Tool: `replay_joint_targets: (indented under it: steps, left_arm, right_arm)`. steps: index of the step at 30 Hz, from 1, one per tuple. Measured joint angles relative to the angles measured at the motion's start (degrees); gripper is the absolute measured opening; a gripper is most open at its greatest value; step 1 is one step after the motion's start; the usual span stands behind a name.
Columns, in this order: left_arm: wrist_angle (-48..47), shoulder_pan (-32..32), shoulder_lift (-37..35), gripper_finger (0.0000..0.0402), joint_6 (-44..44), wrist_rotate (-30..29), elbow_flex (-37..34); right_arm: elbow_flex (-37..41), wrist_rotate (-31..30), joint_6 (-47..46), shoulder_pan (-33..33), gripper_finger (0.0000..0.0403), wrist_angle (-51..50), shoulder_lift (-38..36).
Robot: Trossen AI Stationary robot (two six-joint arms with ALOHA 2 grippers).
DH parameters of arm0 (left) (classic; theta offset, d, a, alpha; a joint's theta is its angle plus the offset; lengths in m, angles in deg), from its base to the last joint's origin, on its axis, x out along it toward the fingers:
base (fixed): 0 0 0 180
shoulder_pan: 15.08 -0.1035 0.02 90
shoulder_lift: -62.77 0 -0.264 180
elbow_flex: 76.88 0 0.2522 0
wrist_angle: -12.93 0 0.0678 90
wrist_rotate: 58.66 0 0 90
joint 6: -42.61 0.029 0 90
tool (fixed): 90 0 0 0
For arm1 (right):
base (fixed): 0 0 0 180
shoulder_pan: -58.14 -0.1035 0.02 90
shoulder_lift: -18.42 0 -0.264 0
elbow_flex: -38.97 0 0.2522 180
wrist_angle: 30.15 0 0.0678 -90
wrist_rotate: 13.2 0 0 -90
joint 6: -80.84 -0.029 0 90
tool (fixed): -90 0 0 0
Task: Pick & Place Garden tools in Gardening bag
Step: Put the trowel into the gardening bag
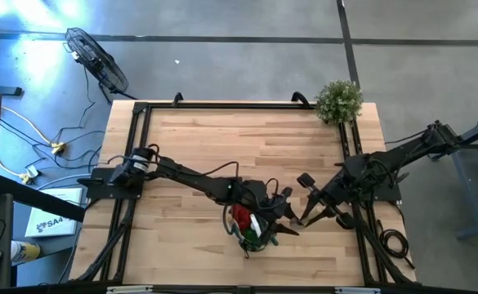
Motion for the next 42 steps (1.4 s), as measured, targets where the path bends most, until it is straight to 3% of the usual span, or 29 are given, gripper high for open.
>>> replay_joint_targets:
  steps: [8, 18, 27, 35, 42]
  left_arm:
    - [0.4, 0.0, 0.0, 0.0126, 0.8, -0.1, -0.1]
    - [0.6, -0.1, 0.0, 0.0009, 2.4, -1.5, -0.1]
    - [0.4, 0.0, 0.0, 0.0003, 2.5, -3.6, -0.1]
    - [-1.0, 0.1, 0.0, 0.0001, 1.7, -5.0, -0.1]
    - [-1.9, 0.4, -0.1, 0.0001, -0.7, -3.6, -0.1]
  right_arm:
    - [0.0, 0.0, 0.0, 0.0, 0.0054, 0.0, 0.0]
    - [0.0, 0.2, 0.5, 0.0, 0.0054, -0.1, 0.0]
    - [0.0, -0.2, -0.2, 0.0, 0.0057, -0.3, 0.0]
    - [0.0, -3.2, -4.4, -0.2, 0.0203, -5.8, -0.5]
    - [0.0, -6.3, -5.2, -0.2, 0.0272, -14.1, -3.5]
